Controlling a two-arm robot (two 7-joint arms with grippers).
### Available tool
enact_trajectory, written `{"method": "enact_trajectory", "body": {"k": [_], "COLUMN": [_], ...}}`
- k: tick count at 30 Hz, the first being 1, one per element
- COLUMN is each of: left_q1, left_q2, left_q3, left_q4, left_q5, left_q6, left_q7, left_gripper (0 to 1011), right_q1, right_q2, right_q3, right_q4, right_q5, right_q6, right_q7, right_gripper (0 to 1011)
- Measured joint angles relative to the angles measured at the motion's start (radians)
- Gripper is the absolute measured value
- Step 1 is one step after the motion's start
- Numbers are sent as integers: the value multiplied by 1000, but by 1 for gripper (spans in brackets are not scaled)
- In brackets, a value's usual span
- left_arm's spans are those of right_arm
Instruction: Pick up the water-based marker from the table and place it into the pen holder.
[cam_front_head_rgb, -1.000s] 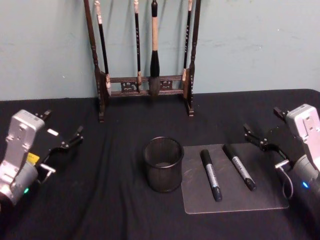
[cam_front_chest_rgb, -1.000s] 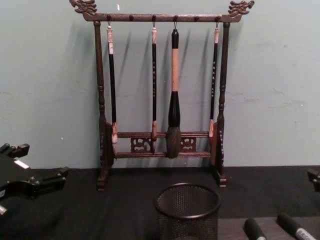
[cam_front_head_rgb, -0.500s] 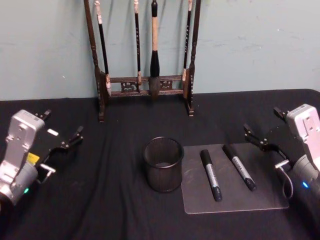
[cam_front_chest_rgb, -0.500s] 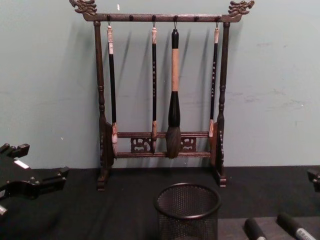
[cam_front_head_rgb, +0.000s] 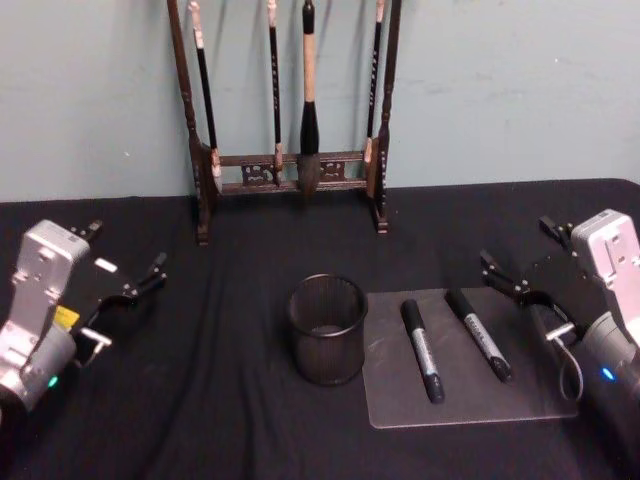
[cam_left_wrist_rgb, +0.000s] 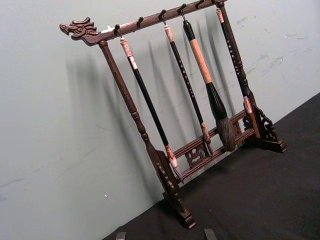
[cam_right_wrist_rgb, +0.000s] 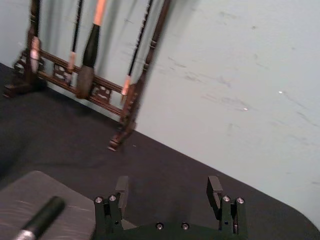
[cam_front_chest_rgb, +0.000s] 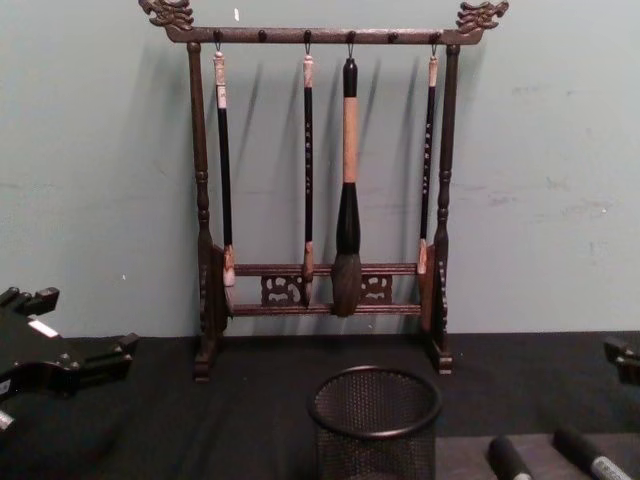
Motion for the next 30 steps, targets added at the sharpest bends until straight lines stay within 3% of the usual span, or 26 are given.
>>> {"method": "enact_trajectory", "body": {"k": [9, 16, 30], "left_q1": [0, 0, 0], "left_q2": [0, 0, 0], "left_q3": [0, 0, 0], "left_q4": [0, 0, 0], "left_q5": [0, 0, 0], "left_q6": [0, 0, 0], "left_q7": [0, 0, 0], "left_gripper": [1009, 1009, 1009], "right_q1": [-26, -25, -12], "right_q2": [-10, -38, -78], "right_q3": [19, 31, 44], "right_q4": [-40, -18, 36], "right_q5": [35, 58, 60], "right_q6": [32, 66, 104], "right_q7": [55, 94, 149], "right_gripper": [1002, 1002, 1002]}}
